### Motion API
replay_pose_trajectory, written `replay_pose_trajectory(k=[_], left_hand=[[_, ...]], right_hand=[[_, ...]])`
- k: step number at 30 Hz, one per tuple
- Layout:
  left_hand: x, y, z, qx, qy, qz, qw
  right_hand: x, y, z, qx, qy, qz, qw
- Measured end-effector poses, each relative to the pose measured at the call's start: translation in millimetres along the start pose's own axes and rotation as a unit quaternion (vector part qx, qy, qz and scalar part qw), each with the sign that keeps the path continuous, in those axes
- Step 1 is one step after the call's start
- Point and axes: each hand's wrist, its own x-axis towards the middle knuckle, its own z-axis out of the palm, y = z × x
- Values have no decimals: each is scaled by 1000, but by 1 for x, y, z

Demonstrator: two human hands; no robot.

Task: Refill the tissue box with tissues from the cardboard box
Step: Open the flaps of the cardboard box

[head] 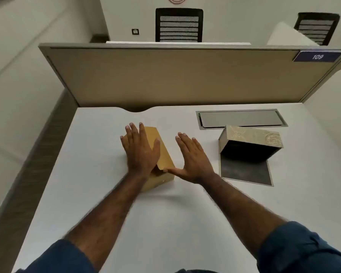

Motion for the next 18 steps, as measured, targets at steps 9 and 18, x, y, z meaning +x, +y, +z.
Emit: replay_pose_trajectory(k=[9, 18], left_hand=[[-13, -33, -3, -246, -7, -162, 956], [-14, -77, -15, -434, 22, -288, 853]], right_hand=[[-12, -26, 36, 107, -26, 38, 993], [-19, -37, 44, 242, 24, 148, 959]])
